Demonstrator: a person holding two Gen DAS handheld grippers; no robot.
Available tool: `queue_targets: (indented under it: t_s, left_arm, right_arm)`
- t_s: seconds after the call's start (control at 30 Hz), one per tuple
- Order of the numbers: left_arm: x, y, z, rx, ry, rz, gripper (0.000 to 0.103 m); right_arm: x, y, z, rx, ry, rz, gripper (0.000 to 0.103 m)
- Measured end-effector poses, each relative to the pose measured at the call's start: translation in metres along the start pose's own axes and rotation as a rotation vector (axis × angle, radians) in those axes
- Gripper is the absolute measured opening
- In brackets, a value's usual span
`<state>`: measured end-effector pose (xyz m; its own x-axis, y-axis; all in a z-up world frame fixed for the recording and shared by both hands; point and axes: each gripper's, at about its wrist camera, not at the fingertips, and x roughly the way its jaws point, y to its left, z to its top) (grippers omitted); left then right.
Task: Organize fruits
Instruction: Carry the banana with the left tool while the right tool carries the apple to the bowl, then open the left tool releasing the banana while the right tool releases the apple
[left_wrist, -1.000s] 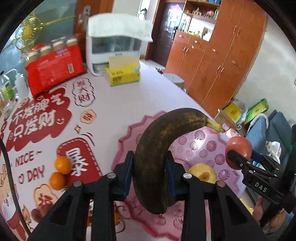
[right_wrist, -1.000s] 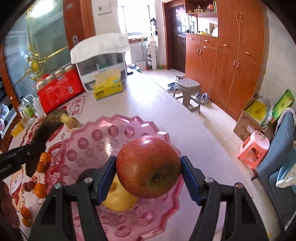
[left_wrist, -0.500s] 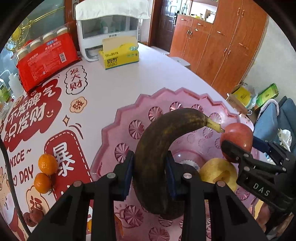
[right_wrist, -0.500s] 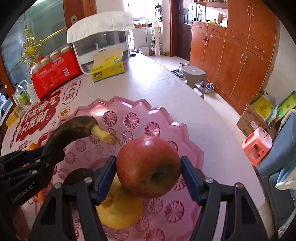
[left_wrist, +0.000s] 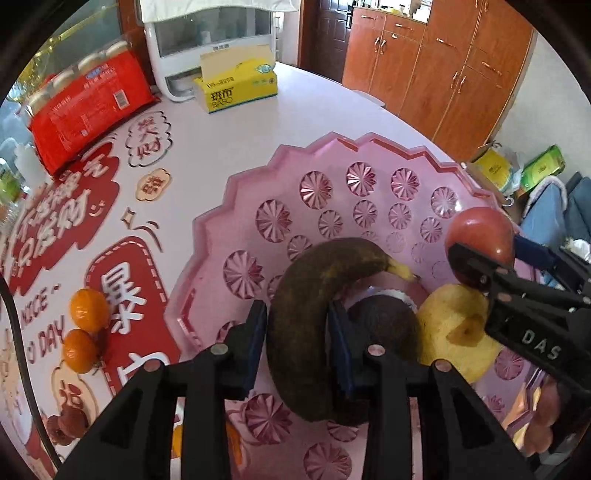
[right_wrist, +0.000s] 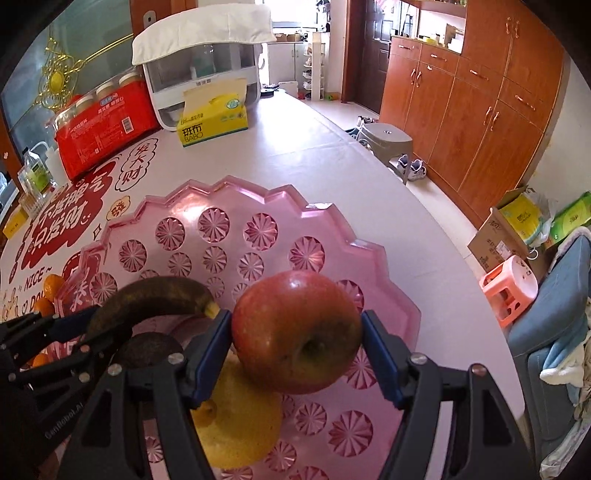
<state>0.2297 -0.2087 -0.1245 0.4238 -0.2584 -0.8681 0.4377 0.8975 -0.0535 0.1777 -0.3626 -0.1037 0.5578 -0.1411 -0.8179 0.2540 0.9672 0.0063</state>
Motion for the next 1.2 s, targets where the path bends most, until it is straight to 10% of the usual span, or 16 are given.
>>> queue_targets:
  t_s: [0.4, 1.2]
  left_arm:
    - [-0.051, 0.0, -0.015, 0.053, -0.13, 0.1, 0.075]
    - [-0.144, 0.02, -0.065, 0.002, -0.25, 0.126, 0.083]
  right_arm:
    - [-0.028, 0.008, -0.012, -0.006, -0.044, 0.07, 0.071]
    - [-0.109, 0.034, -0.045, -0.022, -0.149, 0.127, 0.071]
